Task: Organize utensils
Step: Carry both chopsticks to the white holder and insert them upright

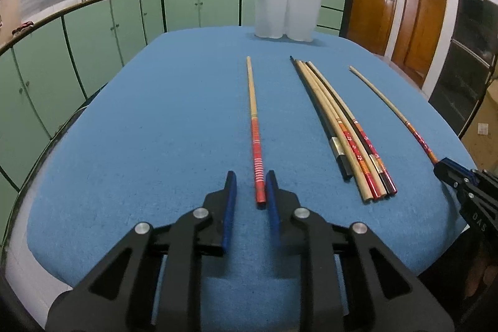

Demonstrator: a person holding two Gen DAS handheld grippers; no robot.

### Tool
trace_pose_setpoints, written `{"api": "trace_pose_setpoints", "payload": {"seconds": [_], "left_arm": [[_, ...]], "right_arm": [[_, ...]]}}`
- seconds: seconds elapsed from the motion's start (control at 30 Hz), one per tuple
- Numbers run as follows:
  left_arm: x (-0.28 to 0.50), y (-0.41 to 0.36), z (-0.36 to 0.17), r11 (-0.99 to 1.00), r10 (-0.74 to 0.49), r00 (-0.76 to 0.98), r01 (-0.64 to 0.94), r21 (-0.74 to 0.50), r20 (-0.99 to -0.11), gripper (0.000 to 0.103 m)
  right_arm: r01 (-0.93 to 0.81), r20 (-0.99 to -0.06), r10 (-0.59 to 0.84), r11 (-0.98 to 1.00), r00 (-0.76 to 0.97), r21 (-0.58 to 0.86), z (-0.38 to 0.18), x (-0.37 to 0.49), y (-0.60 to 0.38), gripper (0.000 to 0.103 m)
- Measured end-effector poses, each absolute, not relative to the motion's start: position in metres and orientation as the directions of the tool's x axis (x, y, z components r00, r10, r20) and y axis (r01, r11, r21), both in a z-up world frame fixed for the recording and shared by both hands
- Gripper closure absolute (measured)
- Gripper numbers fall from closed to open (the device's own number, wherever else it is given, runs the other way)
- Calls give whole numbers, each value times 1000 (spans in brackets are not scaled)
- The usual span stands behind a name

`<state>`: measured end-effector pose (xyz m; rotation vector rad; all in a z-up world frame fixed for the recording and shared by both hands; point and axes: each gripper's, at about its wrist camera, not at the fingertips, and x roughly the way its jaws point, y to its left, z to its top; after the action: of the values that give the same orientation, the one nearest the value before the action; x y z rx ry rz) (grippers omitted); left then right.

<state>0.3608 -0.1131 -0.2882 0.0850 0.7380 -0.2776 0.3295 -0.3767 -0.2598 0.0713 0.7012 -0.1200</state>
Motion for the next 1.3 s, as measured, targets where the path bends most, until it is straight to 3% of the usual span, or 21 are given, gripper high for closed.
{"api": "trace_pose_setpoints", "payload": {"seconds": [0.1, 0.33, 0.77, 1.3], "left_arm": [[360, -114, -289, 953, -252, 700, 300, -46, -669, 97], [355, -106, -264, 953, -282, 685, 284, -110, -672, 98], [348, -91, -149, 938, -326, 728, 326, -114, -602, 98], [411, -109, -70, 895, -374, 650, 441, -73, -662, 98]], "right_arm": [[128, -649, -88, 992, 756, 15, -260, 331, -375, 93], [149, -639, -71, 986, 766, 69, -231, 321, -381, 97], [78, -545, -37, 996, 838, 53, -102, 314, -385, 97], [-42, -685, 46, 999, 727, 22, -39, 407, -391, 97]]}}
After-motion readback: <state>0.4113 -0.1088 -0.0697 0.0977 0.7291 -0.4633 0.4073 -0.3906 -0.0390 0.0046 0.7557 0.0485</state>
